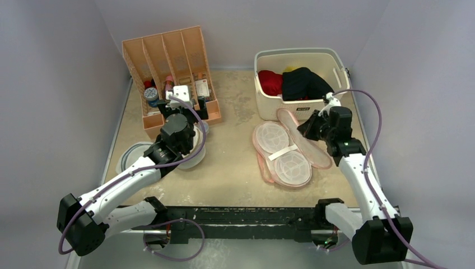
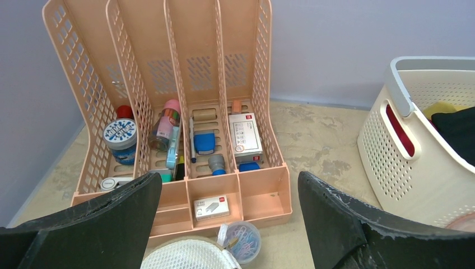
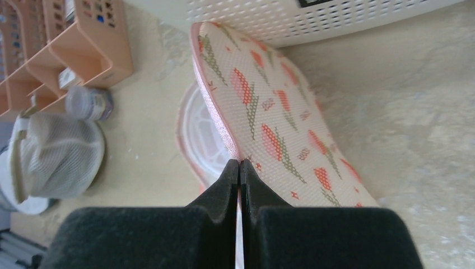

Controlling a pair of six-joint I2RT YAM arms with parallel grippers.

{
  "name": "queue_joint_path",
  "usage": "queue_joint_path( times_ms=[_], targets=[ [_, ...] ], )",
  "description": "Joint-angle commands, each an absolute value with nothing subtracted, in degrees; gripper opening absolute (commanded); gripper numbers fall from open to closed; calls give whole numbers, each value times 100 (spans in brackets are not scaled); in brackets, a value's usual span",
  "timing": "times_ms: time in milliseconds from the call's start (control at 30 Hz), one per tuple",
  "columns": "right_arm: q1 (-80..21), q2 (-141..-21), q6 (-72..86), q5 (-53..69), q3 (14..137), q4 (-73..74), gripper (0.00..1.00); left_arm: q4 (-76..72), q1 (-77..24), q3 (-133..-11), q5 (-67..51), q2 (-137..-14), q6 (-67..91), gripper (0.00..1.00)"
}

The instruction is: Unzip the laundry bag and remove the bra

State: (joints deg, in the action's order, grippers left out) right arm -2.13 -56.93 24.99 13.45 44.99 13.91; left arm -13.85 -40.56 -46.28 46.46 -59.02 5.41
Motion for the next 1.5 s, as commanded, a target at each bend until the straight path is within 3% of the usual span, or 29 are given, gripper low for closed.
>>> queue_joint_path(
  times_ms=[0,700,1467],
  targets=[
    [-751,-5668,2978,1339,4481,1193,0,-1486,-4030,-4893,4579,-5861,633,91],
    [-3037,-7060,4427,941,3705,-640,0,-1437,-4030,-4915,4574,-5924,652,91],
    [-3312,-8642,4584,1091,3038,-2270,0,-1422,-4033,-4931,4535,-6012,674,91]
  ],
)
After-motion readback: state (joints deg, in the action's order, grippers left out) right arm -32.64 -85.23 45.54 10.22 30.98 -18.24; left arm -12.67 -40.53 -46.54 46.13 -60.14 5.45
